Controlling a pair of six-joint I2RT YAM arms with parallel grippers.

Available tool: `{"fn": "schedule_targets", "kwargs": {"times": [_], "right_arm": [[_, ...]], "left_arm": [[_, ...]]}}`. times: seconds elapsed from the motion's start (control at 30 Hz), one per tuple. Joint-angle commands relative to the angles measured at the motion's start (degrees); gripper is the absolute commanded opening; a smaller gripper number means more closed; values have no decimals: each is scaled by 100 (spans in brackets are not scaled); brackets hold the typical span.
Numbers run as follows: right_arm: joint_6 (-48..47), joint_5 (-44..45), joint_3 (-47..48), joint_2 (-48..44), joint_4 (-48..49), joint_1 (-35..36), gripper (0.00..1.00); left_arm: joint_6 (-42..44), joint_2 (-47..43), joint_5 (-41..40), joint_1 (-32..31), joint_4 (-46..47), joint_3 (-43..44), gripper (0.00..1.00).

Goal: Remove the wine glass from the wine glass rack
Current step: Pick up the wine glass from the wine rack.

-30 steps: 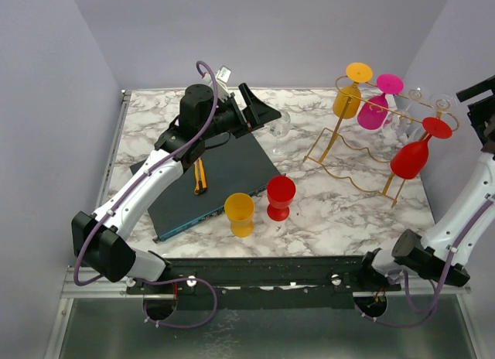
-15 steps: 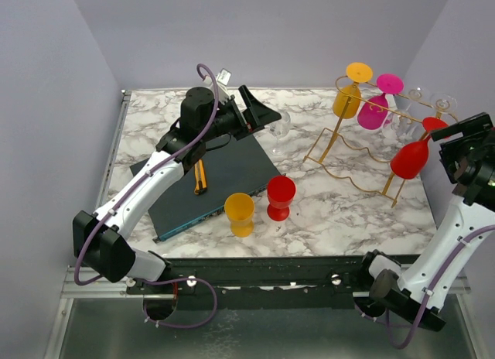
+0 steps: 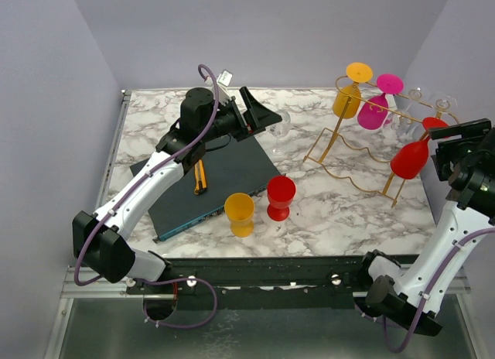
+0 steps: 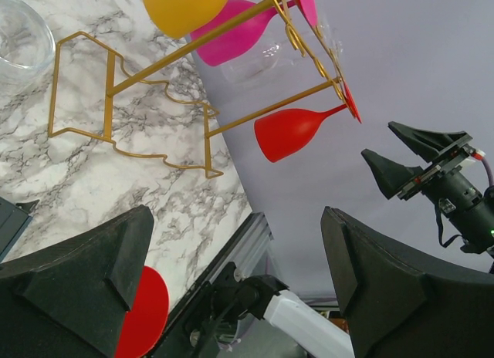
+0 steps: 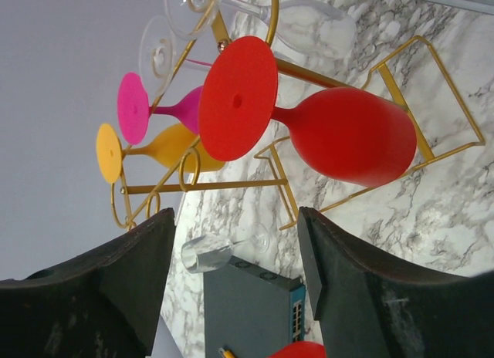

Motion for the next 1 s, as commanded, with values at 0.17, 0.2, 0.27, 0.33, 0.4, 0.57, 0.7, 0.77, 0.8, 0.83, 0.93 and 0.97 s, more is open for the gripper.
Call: {"fn": "schedule_targets", "kwargs": {"times": [0.17,0.2,0.27,0.33,0.4,0.57,0.7,0.77,0.8,0.83,0.93,0.97], "right_arm": [[623,190,-51,-3,343,-19,64],[695,154,-91,21,367,-18,64],[852,106,-216,55,504,-17,62],[1055,92,-411,-12,726,-17,58],[1244,101,-601,-73,897,-18,57],[1563,179,-887,-133,1152,-18,55],[1720,285,-995,-230,1277,-20,54],[1752,339,-1008,-253,1287,-19,53],[1769,357,-1019,-268,1305,-17,51],[1781,371,-1034,-271,1311,-17,50],[1817,364,-1111,-293,1357,-17,44],[1819,354,-1126,-290,1361,-22,42]], "left_arm": [[37,-145,191,-39,131,-77,99],[40,-146,201,-39,129,-101,99],[58,-147,215,-39,137,-131,99],[67,-137,217,-39,137,-150,99],[66,-124,232,-39,138,-148,99],[77,-104,238,-39,147,-157,99],[79,-84,237,-39,146,-168,99],[78,-71,242,-33,146,-176,99],[83,-57,237,-33,153,-176,99],[77,-47,237,-35,155,-177,99],[61,-24,252,-31,171,-168,99],[57,-23,245,-31,179,-168,99]]}}
